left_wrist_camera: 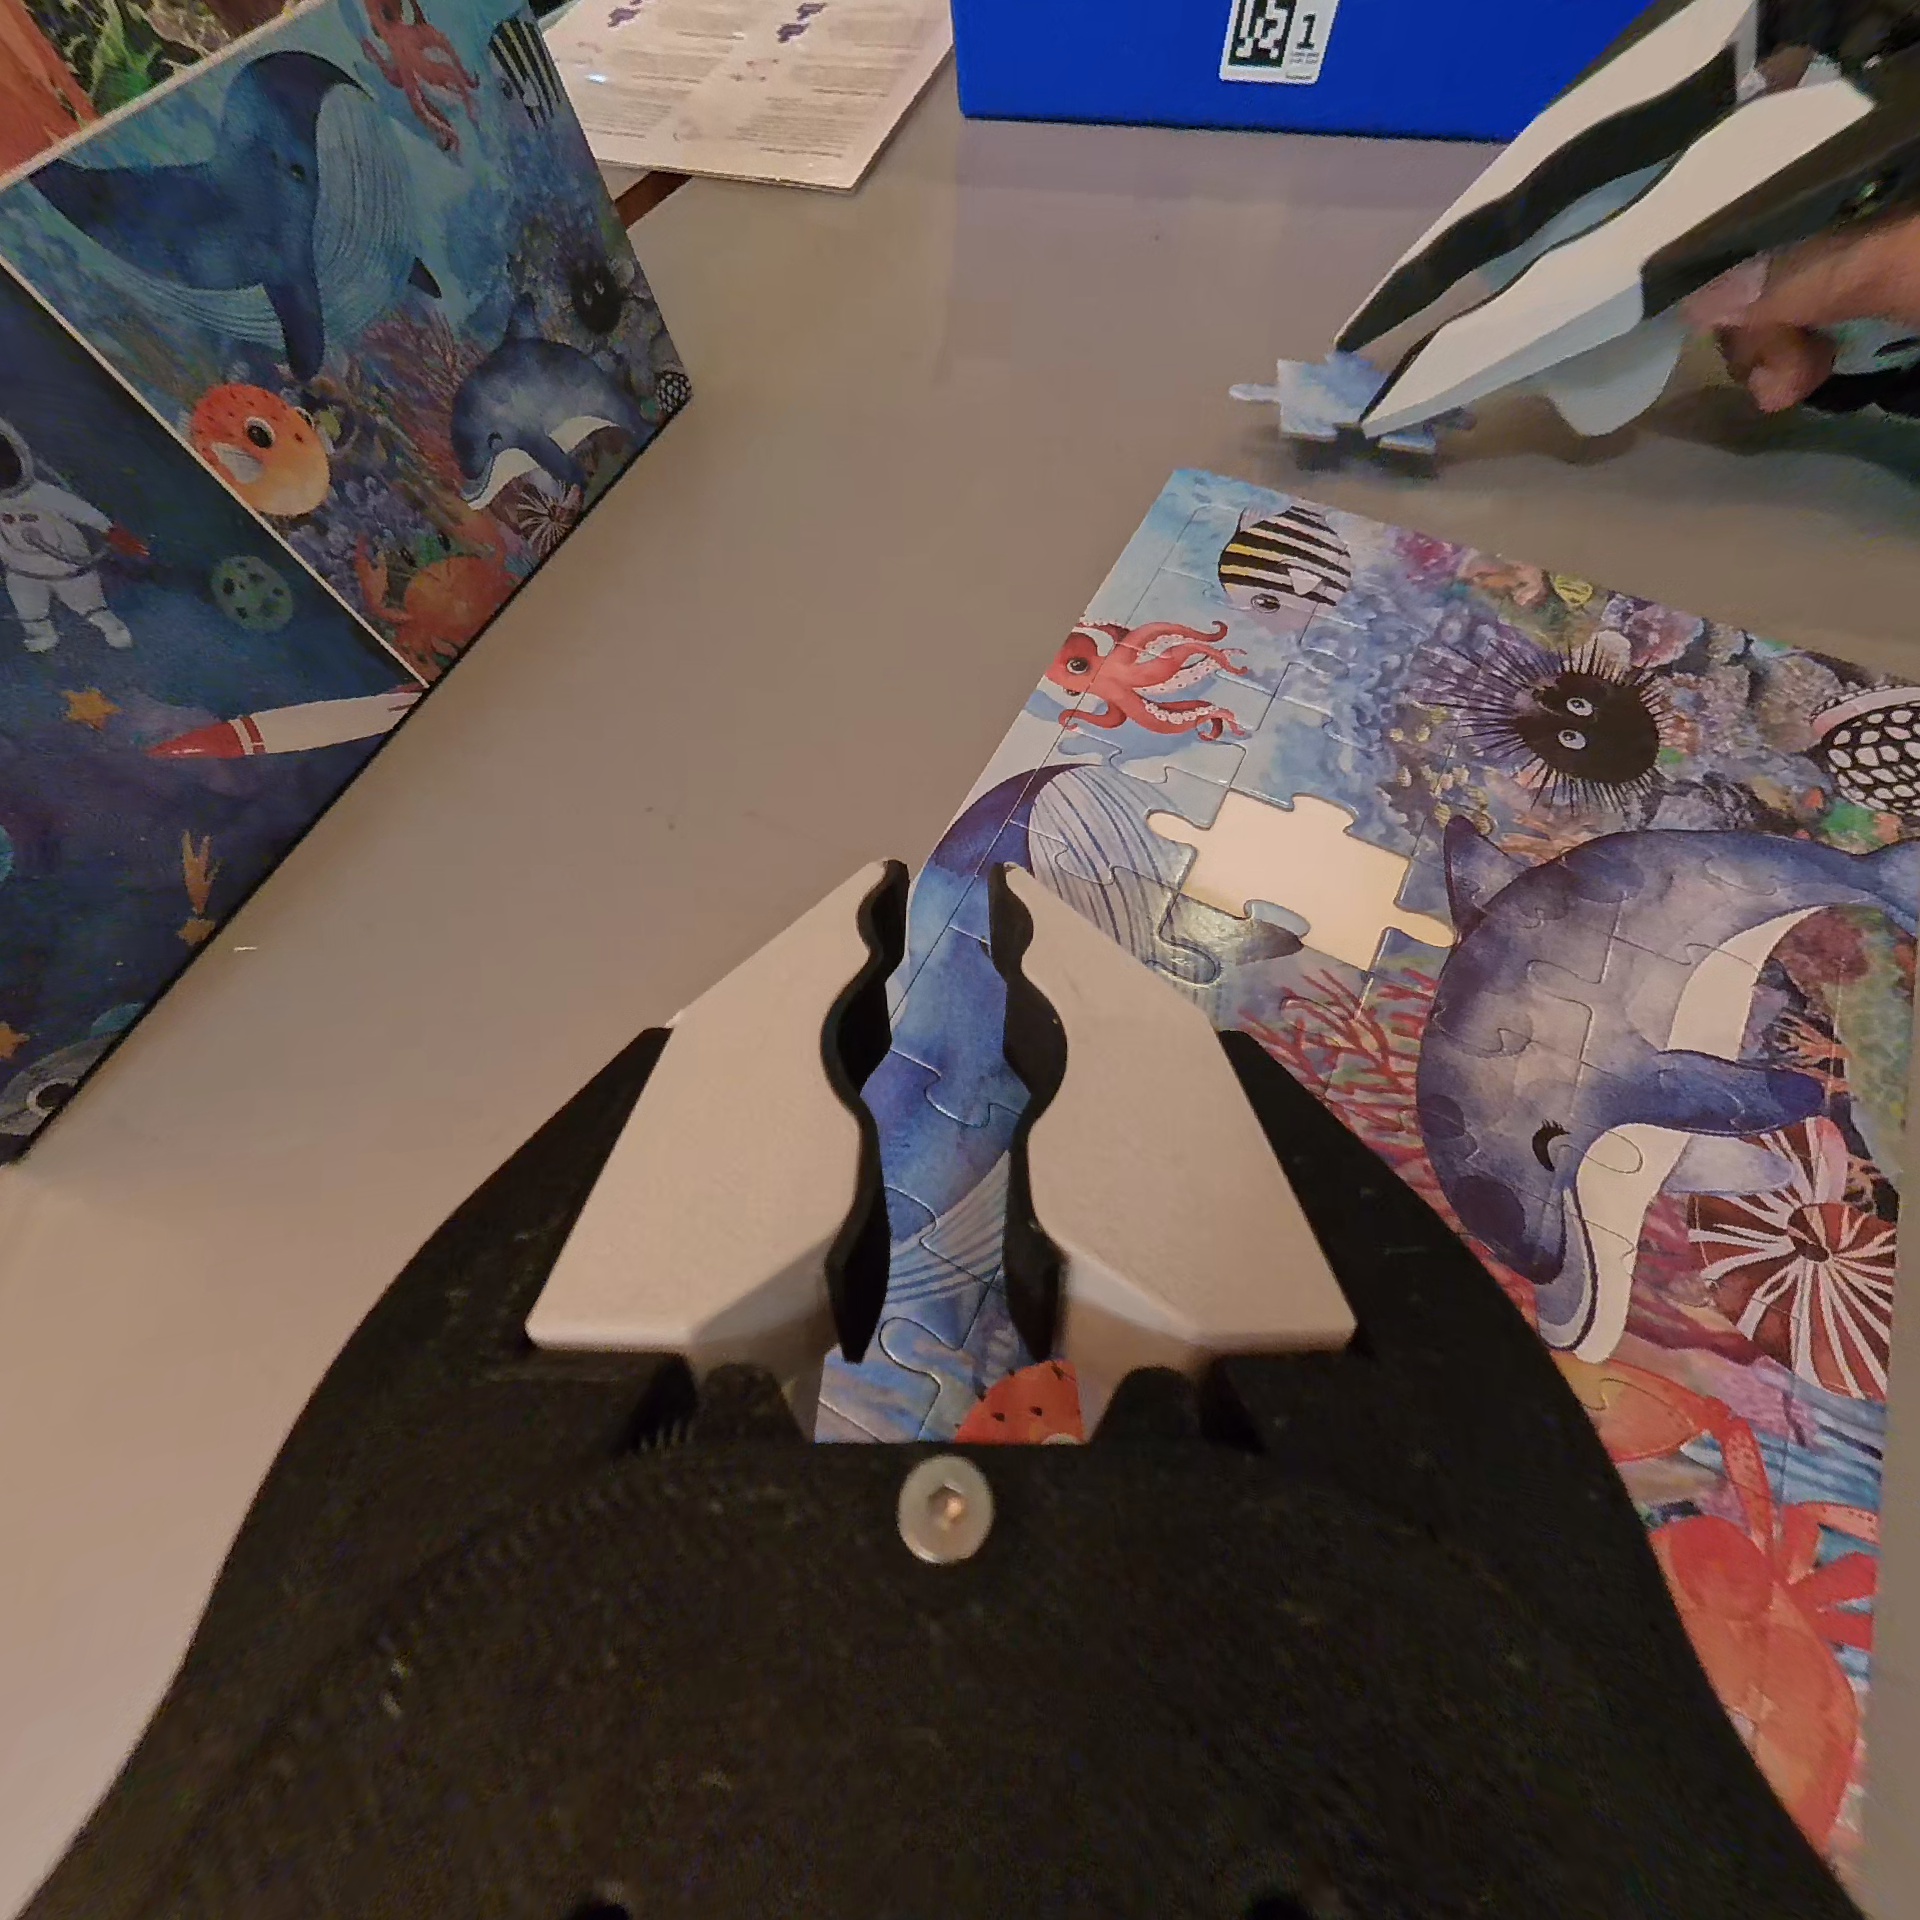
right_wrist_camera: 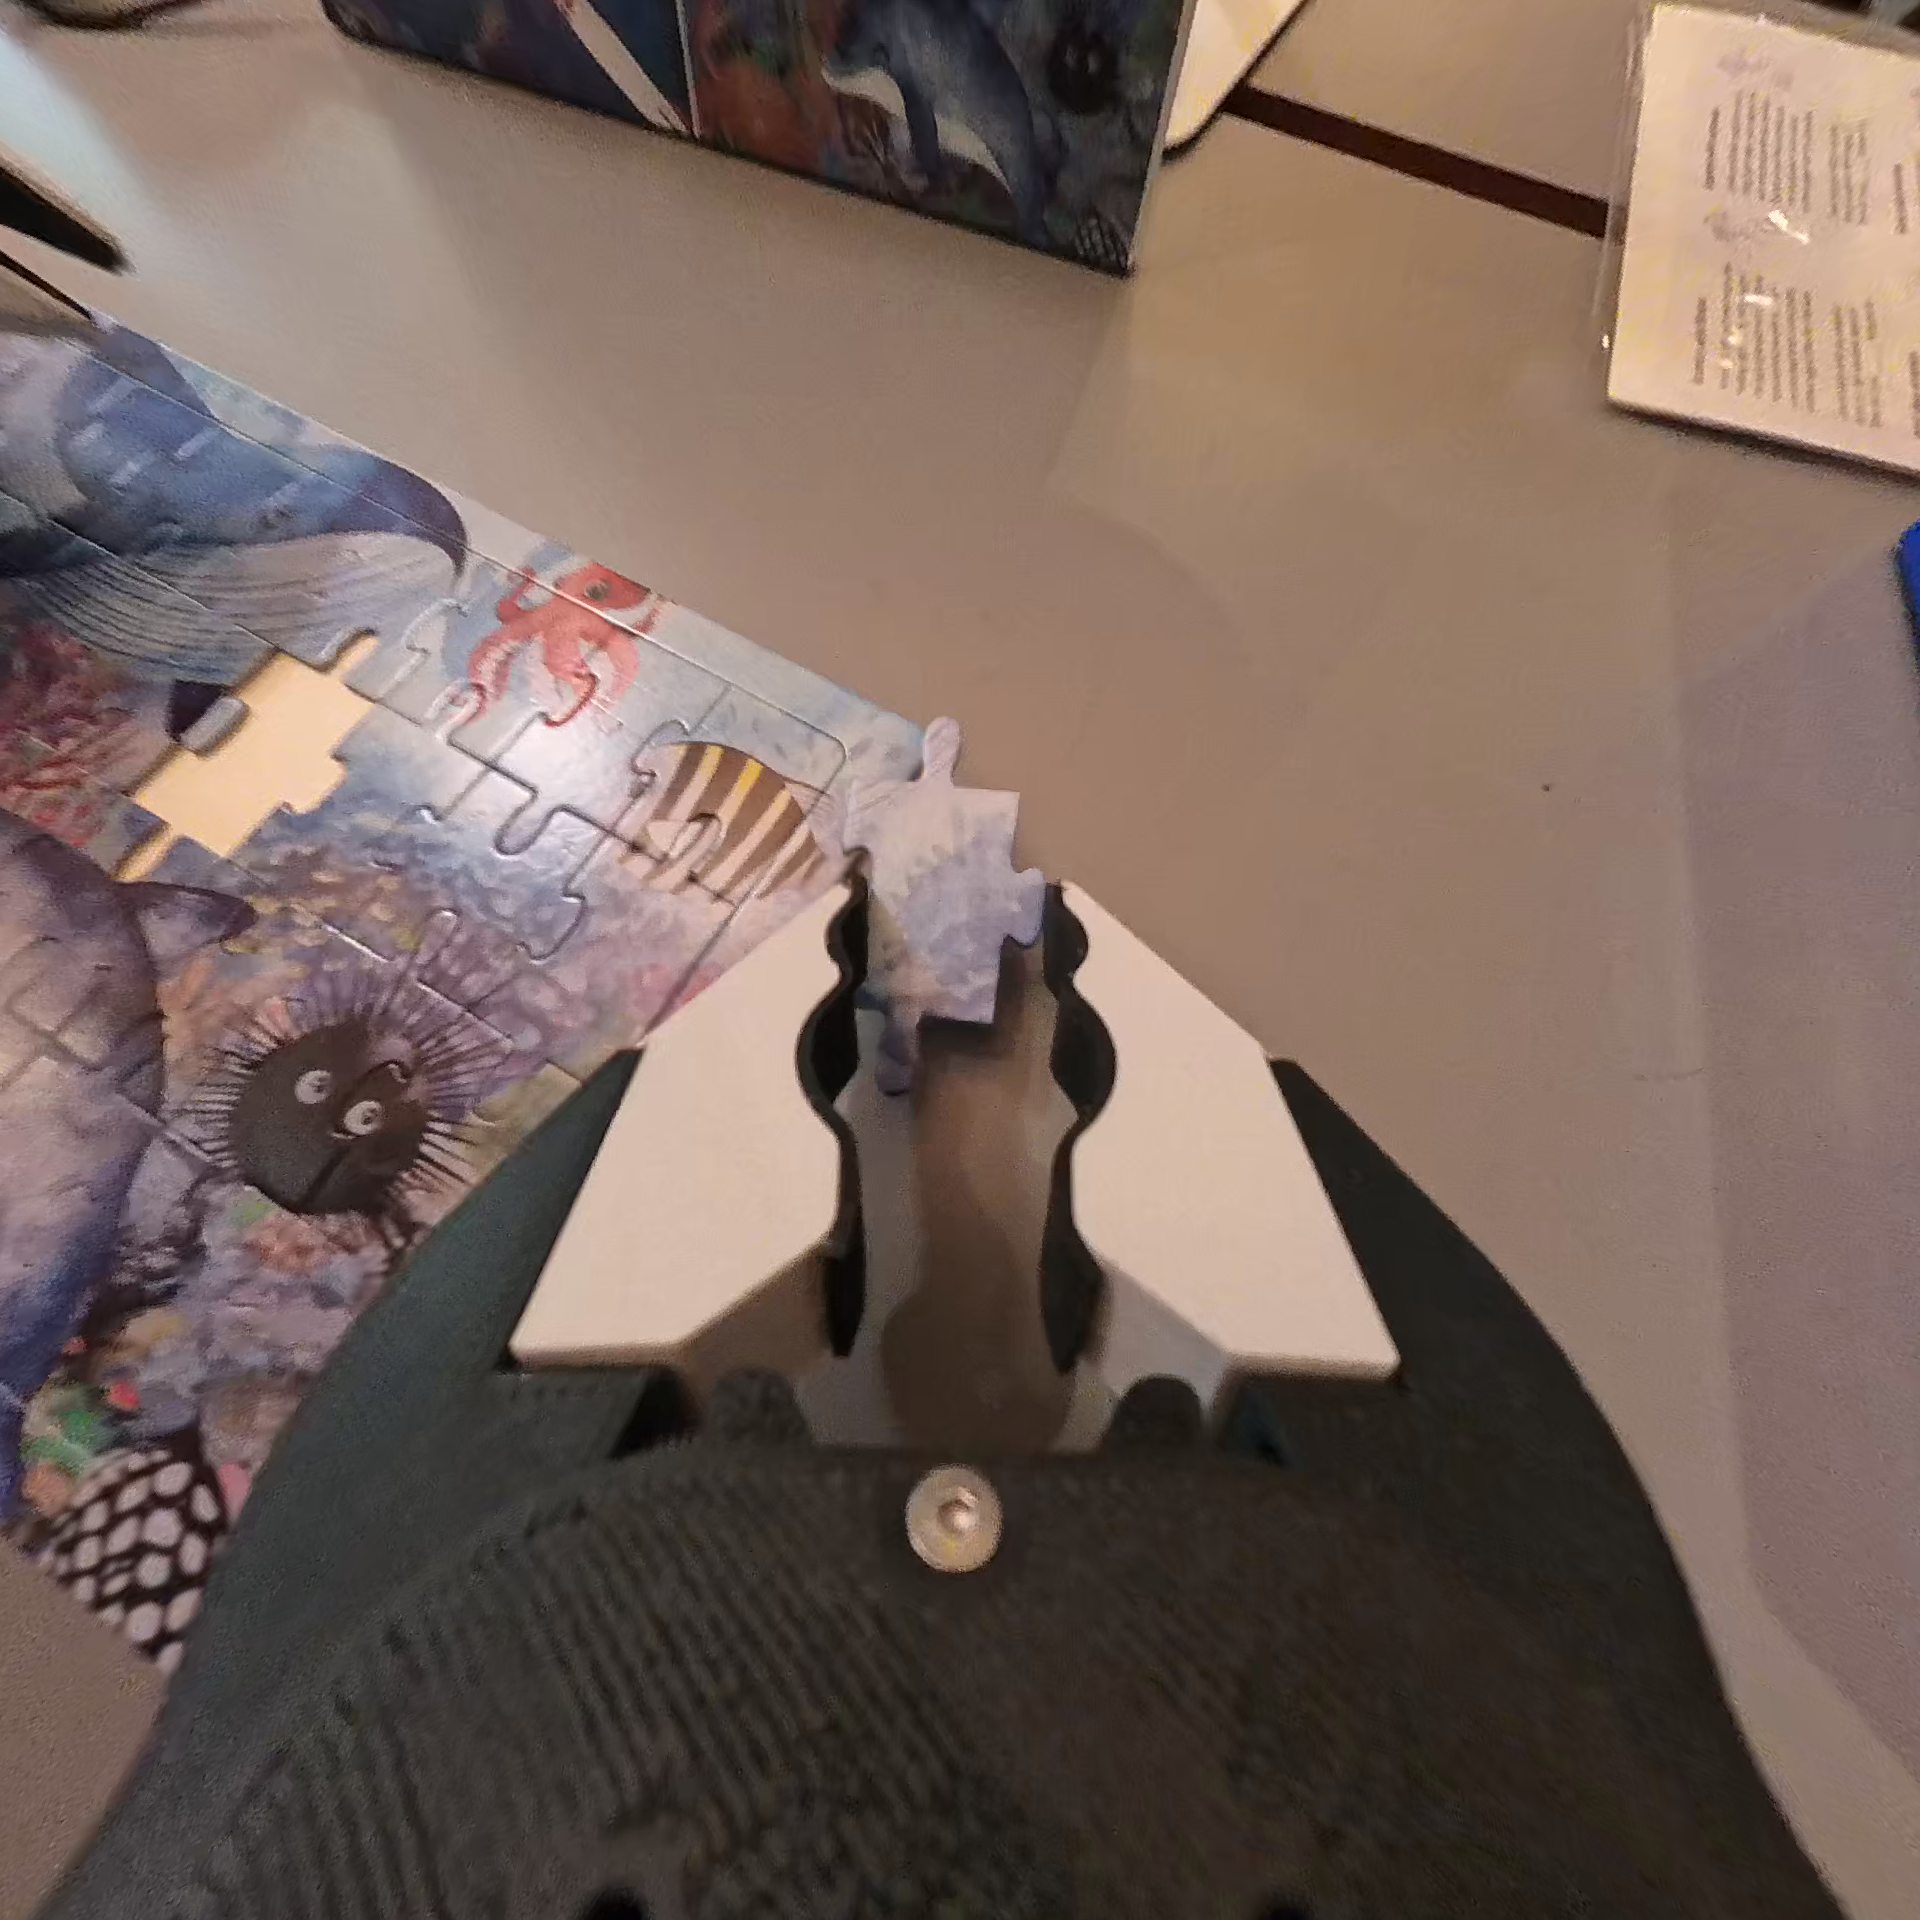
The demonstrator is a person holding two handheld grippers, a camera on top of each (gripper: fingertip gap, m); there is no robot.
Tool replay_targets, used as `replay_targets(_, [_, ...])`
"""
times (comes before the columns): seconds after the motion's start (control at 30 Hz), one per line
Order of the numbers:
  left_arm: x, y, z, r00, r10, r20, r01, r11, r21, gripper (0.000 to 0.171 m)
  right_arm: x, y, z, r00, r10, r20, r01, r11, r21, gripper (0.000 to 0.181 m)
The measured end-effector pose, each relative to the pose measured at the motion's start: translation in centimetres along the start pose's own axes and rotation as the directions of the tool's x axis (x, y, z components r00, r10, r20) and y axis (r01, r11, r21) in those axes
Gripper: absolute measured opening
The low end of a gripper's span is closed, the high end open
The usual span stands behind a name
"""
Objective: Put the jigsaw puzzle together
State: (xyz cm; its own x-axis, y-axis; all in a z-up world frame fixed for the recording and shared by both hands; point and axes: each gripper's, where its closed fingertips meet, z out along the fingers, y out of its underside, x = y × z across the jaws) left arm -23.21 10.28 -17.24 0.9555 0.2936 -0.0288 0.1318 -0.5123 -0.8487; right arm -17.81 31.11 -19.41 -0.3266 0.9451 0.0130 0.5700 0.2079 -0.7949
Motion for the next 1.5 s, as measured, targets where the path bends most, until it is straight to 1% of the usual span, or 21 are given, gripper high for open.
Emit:
replay_targets(0.13, [0.0, 0.1, 0.1, 1.000, -0.005, -0.003, 0.005, 1.000, -0.002, 0.013, -1.9, -1.5, -0.5, 0.999, 0.009, 0.053, -0.013, 0.997, 0.074, 0.032])
replay_targets(0.23, [0.3, -0.1, 0.1, 1.000, -0.010, -0.015, 0.010, 1.000, 0.001, 0.014, -3.8, -2.0, -0.2, 0.997, -0.029, 0.071, 0.023, 0.996, 0.085, 0.032])
replay_targets(0.3, [0.8, -0.4, 0.0, 1.000, -0.005, -0.028, 0.005, 1.000, 0.012, 0.015, -5.7, -2.5, -0.1, 0.994, -0.042, 0.102, 0.031, 0.994, 0.104, 0.032])
replay_targets(0.4, [1.7, -0.5, 0.2, 0.999, 0.023, -0.036, -0.022, 1.000, 0.006, 0.015, -9.2, -3.5, -0.2, 0.982, -0.024, 0.185, -0.003, 0.990, 0.142, 0.032])
replay_targets(0.47, [2.2, -0.3, 0.5, 0.998, 0.039, -0.044, -0.040, 0.999, -0.006, 0.015, -11.2, -3.6, 0.1, 0.976, -0.006, 0.220, -0.025, 0.991, 0.135, 0.032])
replay_targets(0.53, [2.8, -0.2, 0.7, 0.997, 0.045, -0.059, -0.046, 0.999, -0.011, 0.015, -12.3, -3.3, 0.8, 0.977, 0.020, 0.213, -0.043, 0.993, 0.105, 0.032])
replay_targets(0.7, [3.3, -0.2, 0.8, 0.996, 0.049, -0.078, -0.050, 0.999, -0.011, 0.015, -13.2, -2.8, 2.3, 0.994, 0.055, 0.097, -0.058, 0.998, 0.036, 0.032])
replay_targets(0.77, [3.4, -0.3, 0.7, 0.996, 0.049, -0.079, -0.050, 0.999, -0.008, 0.015, -14.0, -2.9, 2.7, 0.994, 0.053, 0.099, -0.056, 0.998, 0.023, 0.033])
replay_targets(0.9, [3.4, -0.4, 0.7, 0.996, 0.054, -0.075, -0.055, 0.998, -0.008, 0.016, -14.6, -2.5, 3.5, 0.997, -0.006, 0.083, 0.005, 1.000, 0.009, 0.044])
replay_targets(1.03, [3.4, -0.4, 0.6, 0.996, 0.060, -0.071, -0.060, 0.998, -0.009, 0.016, -14.7, -2.8, 2.9, 0.991, -0.001, 0.130, -0.005, 0.999, 0.046, 0.048])
replay_targets(1.17, [4.1, 0.0, 0.9, 0.992, 0.065, -0.106, -0.069, 0.997, -0.029, 0.016, -14.5, -1.7, 2.7, 0.985, 0.024, 0.169, -0.021, 1.000, -0.018, 0.050])
replay_targets(1.2, [4.5, 0.2, 1.1, 0.989, 0.072, -0.126, -0.077, 0.996, -0.038, 0.018, -14.3, -1.4, 2.6, 0.985, 0.023, 0.169, -0.018, 0.999, -0.032, 0.049])
replay_targets(1.23, [5.0, 0.4, 1.2, 0.985, 0.082, -0.150, -0.089, 0.995, -0.046, 0.024, -14.2, -1.2, 2.5, 0.986, 0.021, 0.168, -0.013, 0.999, -0.044, 0.048])
replay_targets(1.3, [5.9, 0.9, 1.6, 0.977, 0.105, -0.186, -0.118, 0.991, -0.063, 0.030, -14.1, -1.1, 2.1, 0.985, 0.013, 0.172, -0.003, 0.998, -0.062, 0.042])
replay_targets(1.37, [6.3, 1.5, 2.1, 0.974, 0.133, -0.183, -0.151, 0.984, -0.092, 0.031, -14.2, -1.0, 1.8, 0.982, 0.009, 0.188, 0.006, 0.997, -0.081, 0.038])
replay_targets(1.5, [6.2, 2.1, 2.6, 0.974, 0.173, -0.147, -0.193, 0.972, -0.133, 0.031, -14.9, -0.1, 1.7, 0.974, 0.013, 0.226, 0.021, 0.989, -0.147, 0.038])
